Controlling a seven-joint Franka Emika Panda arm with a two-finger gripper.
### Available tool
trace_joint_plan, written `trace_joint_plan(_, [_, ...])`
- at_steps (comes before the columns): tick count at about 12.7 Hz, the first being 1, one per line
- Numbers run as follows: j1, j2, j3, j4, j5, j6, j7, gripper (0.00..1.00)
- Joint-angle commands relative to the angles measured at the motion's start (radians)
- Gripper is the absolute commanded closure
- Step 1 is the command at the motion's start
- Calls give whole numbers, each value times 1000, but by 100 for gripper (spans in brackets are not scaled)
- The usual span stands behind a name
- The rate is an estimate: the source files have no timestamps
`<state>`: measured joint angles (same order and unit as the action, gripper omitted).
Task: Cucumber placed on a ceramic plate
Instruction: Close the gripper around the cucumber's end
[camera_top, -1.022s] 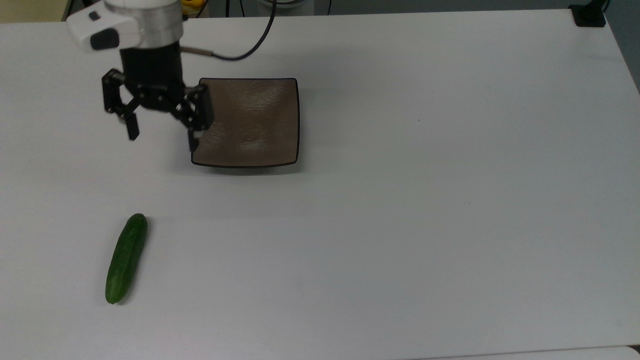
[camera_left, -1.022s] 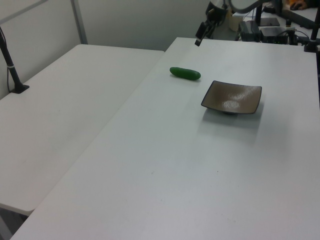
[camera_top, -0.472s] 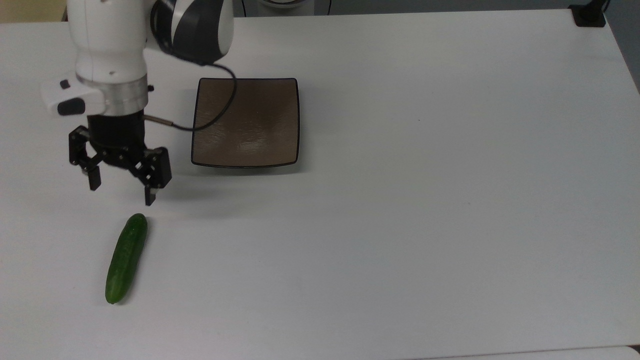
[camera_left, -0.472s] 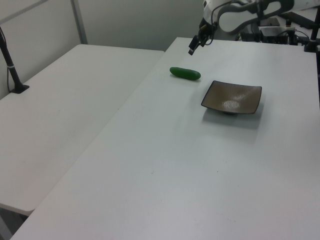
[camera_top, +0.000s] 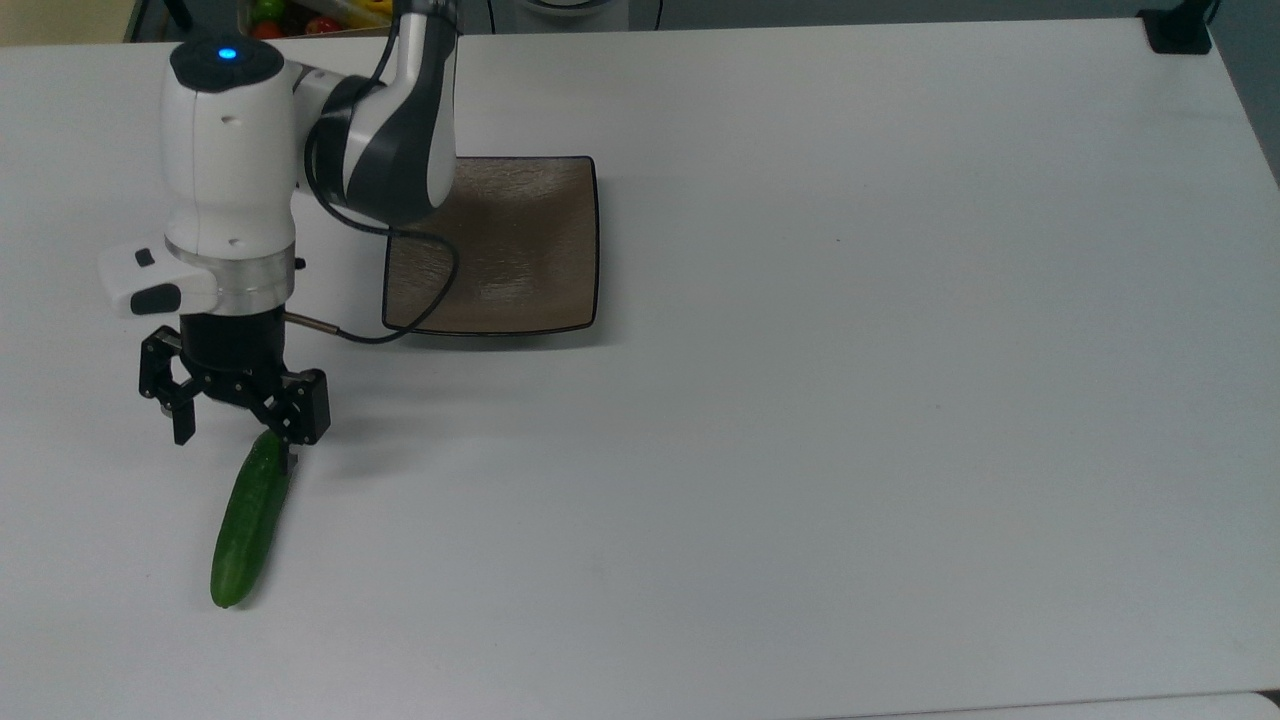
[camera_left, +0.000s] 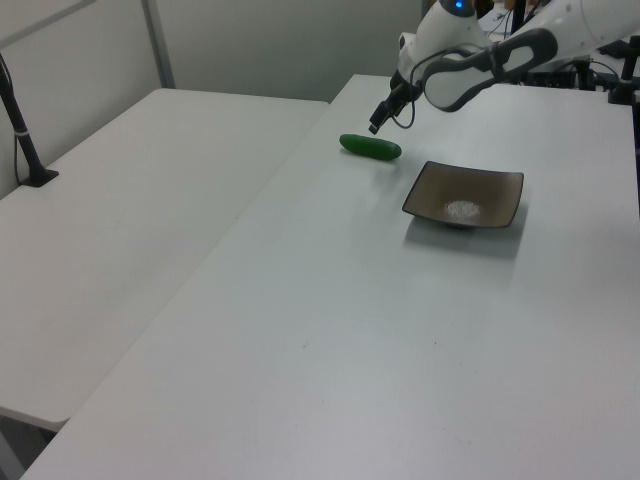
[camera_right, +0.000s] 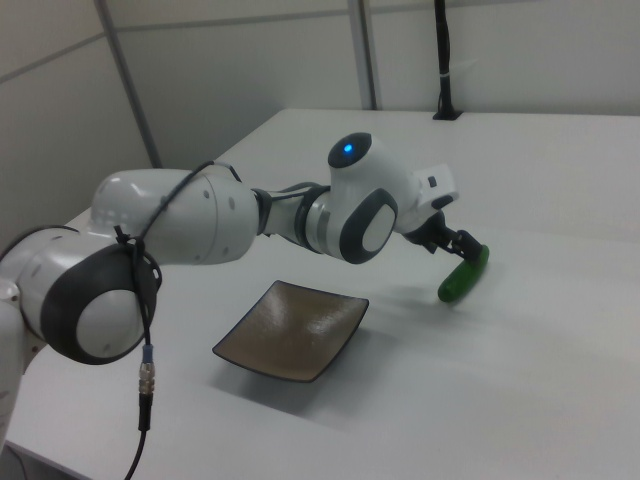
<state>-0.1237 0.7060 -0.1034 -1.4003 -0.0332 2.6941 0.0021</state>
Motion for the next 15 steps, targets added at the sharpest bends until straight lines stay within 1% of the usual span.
trace_joint_plan(1, [-2,79,-6,63,-23,27,16,0])
trace_joint_plan(3, [-2,114,-6,63,-60,47,24,0])
trace_joint_plan(5, [-1,130,-6,63,-60,61,24,0])
trace_joint_plan(6, [-1,130,-6,63,-60,62,24,8])
trace_joint_plan(7, [-1,131,-6,63,-60,62,26,42])
trace_joint_plan(8, [-1,135,-6,63,-60,69,26,57])
trace_joint_plan(9, [-1,135,-6,63,-60,75,26,63])
trace_joint_plan(10, [-1,135,-6,63,-59,73,26,65])
trace_joint_plan(13, [-1,125,-4,57,-57,73,27,66])
trace_joint_plan(15, [-1,72,-2,26,-54,70,26,66])
